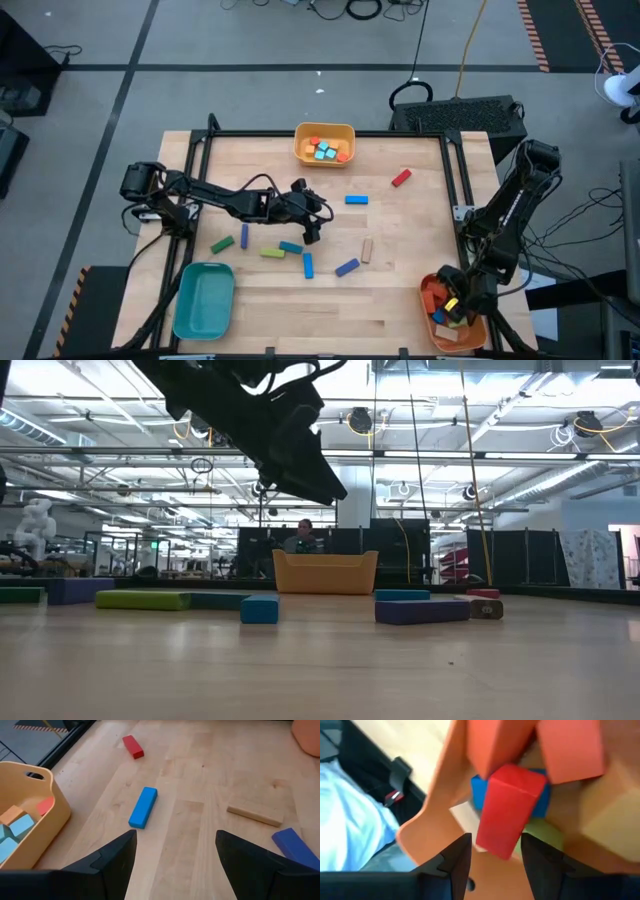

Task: Sort blocks by size
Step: Put the big red rectangle block into the orange bin, then put the small red rectangle block into the green bin

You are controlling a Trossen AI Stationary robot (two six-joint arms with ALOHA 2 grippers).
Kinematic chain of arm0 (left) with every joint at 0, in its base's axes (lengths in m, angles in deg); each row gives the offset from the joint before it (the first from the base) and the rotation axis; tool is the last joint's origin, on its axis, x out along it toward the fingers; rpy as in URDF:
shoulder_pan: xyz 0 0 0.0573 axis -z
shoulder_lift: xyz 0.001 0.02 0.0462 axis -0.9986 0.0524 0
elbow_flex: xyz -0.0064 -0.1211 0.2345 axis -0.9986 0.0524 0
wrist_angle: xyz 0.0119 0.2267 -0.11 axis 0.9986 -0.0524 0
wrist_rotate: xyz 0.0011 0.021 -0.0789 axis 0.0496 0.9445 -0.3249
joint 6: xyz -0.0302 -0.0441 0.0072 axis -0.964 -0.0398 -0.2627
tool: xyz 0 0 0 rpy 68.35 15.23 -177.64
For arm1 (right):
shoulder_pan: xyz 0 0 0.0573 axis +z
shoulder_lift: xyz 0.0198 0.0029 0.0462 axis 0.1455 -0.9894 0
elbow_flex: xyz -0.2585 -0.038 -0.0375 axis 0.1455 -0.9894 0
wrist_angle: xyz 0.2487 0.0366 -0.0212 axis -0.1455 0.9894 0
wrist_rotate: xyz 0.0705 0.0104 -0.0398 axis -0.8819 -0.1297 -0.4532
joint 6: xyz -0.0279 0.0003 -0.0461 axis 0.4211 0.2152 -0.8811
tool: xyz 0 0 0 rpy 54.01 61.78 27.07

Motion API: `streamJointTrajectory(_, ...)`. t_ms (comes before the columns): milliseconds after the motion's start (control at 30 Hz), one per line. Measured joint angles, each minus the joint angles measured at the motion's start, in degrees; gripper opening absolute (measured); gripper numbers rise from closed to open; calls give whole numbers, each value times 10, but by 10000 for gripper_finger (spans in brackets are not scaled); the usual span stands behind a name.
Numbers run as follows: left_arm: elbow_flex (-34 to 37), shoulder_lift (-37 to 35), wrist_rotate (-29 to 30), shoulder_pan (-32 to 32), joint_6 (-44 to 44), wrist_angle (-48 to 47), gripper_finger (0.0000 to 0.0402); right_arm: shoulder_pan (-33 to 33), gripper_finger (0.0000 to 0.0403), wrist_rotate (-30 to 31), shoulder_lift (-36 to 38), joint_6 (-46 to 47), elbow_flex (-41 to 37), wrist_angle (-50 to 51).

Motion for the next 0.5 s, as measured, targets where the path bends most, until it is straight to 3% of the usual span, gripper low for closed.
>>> streamJointTrajectory(200, 0, 0, 0, 0, 0, 2, 274, 0, 155, -18, 0, 4, 0, -6)
streamJointTrajectory(500, 0, 0, 13, -2, 0, 2, 274, -1, 155, -46, 8, -1, 0, 65)
